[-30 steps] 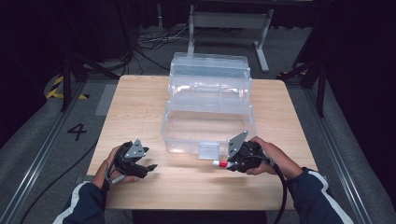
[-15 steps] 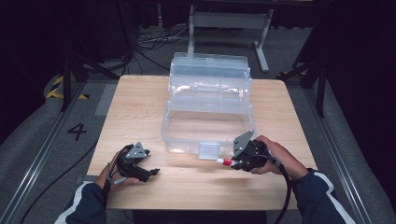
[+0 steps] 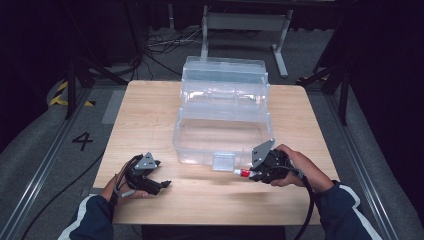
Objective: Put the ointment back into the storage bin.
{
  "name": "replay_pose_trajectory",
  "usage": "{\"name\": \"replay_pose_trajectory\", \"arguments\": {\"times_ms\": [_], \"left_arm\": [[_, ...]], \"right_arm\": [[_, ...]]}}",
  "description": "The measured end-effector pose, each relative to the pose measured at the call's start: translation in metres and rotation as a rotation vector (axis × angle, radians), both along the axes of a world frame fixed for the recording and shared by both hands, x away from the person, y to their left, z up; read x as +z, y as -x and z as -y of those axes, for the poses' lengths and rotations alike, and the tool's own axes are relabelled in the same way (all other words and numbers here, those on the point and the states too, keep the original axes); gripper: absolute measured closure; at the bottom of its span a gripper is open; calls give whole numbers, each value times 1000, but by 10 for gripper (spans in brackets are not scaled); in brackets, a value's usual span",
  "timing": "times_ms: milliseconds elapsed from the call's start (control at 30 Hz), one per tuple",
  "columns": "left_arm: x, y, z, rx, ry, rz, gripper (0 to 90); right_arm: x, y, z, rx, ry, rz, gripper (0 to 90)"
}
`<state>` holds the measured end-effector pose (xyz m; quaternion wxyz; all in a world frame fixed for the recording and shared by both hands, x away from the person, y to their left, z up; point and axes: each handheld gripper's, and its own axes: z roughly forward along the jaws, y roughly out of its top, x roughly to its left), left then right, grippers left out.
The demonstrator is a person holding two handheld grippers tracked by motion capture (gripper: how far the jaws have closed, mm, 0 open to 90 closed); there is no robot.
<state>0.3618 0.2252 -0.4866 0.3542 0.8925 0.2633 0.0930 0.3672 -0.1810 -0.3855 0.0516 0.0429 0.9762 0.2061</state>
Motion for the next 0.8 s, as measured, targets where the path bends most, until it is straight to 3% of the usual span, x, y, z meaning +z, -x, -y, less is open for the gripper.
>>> {"name": "replay_pose_trajectory", "arguments": {"times_ms": [333,800], "left_arm": [[0,0,0,4,1,-1,148],[0,0,0,2,1,-1,147]], "right_arm": [[17,7,3,11,0,32,706],[53,-1,7,-12,0,87,706]]}}
